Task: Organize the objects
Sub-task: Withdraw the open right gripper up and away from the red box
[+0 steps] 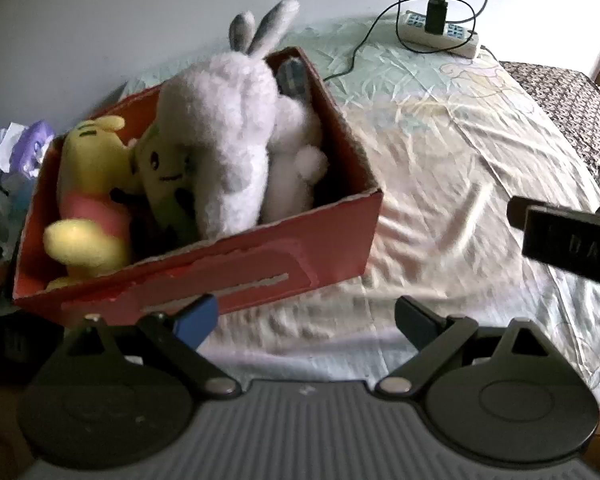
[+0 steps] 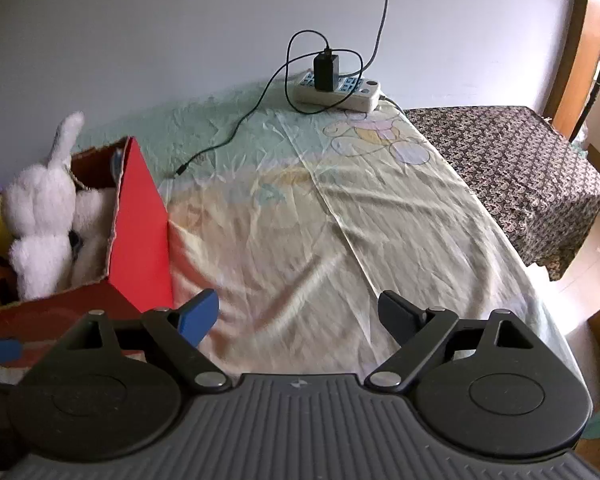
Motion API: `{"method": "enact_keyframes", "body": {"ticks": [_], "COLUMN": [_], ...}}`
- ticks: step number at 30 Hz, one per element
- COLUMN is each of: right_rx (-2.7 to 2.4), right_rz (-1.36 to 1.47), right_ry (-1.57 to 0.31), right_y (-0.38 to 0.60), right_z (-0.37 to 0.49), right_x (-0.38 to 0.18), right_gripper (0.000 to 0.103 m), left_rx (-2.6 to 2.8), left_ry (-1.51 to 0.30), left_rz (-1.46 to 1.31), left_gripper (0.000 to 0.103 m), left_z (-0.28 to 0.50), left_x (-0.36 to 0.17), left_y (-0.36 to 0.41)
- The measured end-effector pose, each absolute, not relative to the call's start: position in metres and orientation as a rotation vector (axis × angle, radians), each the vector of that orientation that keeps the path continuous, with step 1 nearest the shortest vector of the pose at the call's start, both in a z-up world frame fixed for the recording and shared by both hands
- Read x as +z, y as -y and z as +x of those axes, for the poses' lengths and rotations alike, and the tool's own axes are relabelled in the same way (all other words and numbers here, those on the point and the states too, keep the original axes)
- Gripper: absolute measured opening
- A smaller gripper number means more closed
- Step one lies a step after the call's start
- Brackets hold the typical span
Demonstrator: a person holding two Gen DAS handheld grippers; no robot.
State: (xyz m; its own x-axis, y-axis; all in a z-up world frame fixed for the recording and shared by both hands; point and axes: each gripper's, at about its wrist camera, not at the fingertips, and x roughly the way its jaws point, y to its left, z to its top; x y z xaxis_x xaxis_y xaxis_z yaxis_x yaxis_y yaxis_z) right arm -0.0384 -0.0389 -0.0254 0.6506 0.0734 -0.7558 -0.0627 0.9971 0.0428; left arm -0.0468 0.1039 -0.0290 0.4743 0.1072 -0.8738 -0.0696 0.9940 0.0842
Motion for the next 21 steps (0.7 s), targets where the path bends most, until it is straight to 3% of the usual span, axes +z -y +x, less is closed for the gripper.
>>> {"method": "enact_keyframes", "body": {"ticks": [21], "right_rx": [0.206], "right_rz": [-0.100], "right_ry": [-0.923], "right_y": [-0.025], "right_z": [-0.036], "right_x": [-0.011], "right_gripper": [0.089], "left_rx": [0.201], "left_ry": [-1.040], "left_rz": [-0.048], "left_gripper": [0.096], "left_z": [-0.057], "left_x": [-0.013], "left_y": [-0.166]}}
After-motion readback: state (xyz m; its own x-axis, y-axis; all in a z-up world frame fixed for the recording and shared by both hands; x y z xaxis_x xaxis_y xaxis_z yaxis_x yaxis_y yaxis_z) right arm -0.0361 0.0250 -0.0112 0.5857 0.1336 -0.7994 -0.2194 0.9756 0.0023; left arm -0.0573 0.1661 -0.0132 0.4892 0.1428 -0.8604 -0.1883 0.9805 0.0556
